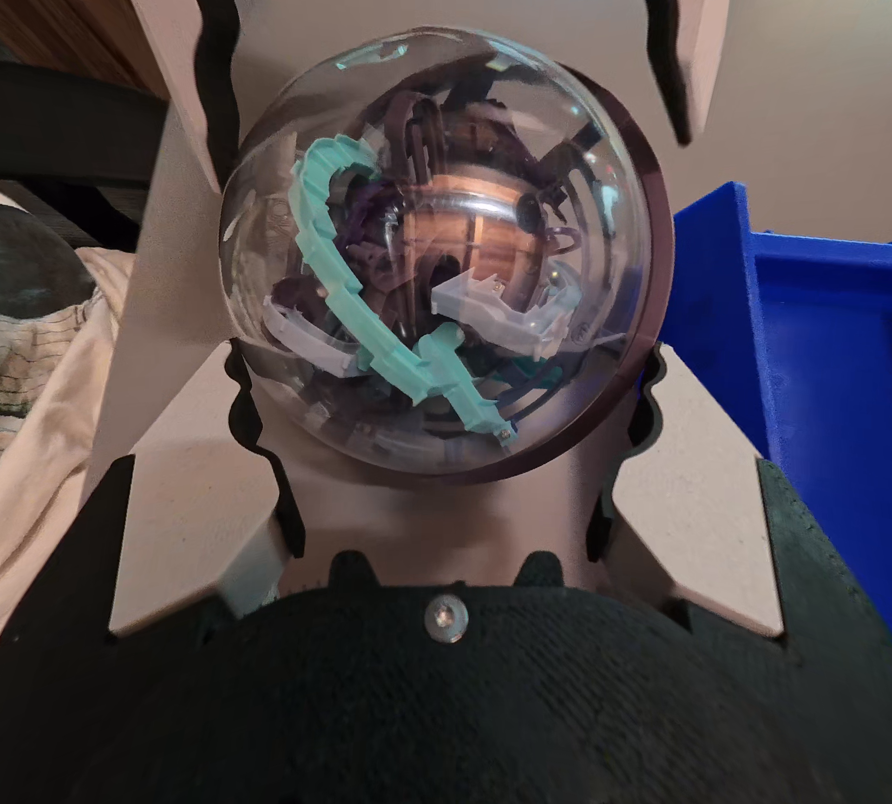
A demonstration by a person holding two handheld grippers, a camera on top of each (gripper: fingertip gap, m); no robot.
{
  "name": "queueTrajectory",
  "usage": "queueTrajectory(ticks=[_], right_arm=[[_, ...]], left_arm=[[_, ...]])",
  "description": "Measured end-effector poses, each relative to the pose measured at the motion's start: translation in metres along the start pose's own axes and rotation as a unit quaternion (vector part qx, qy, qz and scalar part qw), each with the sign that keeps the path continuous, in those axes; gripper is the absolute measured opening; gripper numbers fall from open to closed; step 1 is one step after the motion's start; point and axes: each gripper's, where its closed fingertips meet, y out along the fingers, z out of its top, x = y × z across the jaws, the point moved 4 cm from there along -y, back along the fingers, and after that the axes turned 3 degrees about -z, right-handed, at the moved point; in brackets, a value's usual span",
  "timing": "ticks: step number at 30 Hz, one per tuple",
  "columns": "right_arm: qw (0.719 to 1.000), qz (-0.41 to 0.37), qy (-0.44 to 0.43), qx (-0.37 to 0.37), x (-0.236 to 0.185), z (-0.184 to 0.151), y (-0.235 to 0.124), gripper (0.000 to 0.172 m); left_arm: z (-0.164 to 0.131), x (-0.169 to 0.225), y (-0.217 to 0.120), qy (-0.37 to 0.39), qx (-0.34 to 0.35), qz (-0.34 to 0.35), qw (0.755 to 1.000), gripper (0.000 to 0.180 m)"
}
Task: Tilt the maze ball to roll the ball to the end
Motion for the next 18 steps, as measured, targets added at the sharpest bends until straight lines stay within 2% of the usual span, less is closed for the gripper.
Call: queueTrajectory(ticks=[3,7,11,15,18], right_arm=[[1.000,-0.019,0.016,0.008,0.009,0.001,0.001,0.151],[0.998,-0.028,0.024,0.047,0.012,0.004,0.000,0.149],[0.993,-0.038,0.007,0.107,0.002,0.011,-0.006,0.151],[0.988,-0.032,-0.027,0.150,-0.015,0.009,-0.017,0.141],[0.986,-0.005,-0.020,0.165,-0.019,-0.001,-0.026,0.143]], left_arm=[[-0.011,-0.011,0.016,-0.008,-0.026,-0.011,1.000,0.155],[-0.014,-0.016,0.017,-0.052,-0.006,-0.020,0.998,0.156],[-0.018,-0.009,0.017,-0.120,0.015,-0.058,0.991,0.156],[-0.009,0.002,0.024,-0.171,0.044,-0.079,0.981,0.156],[0.004,0.008,0.032,-0.185,0.078,-0.087,0.976,0.156]])
